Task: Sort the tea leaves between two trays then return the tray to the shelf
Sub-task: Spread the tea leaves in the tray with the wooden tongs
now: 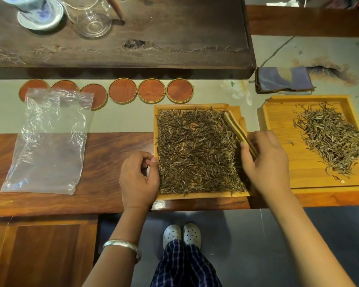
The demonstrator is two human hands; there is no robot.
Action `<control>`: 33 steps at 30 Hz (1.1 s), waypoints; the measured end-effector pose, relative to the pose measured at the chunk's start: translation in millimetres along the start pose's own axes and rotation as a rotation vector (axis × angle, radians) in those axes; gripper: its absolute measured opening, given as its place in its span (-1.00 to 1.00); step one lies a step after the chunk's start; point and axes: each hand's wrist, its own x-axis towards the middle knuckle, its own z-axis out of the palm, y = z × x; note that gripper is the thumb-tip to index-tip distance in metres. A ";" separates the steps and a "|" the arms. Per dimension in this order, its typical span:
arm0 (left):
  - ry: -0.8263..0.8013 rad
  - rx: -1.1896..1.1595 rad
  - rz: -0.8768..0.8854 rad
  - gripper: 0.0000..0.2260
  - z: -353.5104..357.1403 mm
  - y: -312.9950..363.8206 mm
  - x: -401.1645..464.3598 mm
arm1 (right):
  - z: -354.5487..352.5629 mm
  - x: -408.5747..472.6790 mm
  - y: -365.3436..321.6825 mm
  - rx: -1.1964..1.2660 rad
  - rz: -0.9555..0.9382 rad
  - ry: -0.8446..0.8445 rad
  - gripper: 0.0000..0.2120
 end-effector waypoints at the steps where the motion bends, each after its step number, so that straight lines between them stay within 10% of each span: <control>1: -0.001 0.000 -0.001 -0.90 0.1 0.0 0.0 | 0.1 -1.4 -0.5 0.001 -0.009 -0.007 -0.90; 33: 0.015 -0.007 -0.004 -0.88 0.9 -2.4 -0.4 | -2.9 -25.1 -28.3 0.051 -0.089 -0.054 -0.91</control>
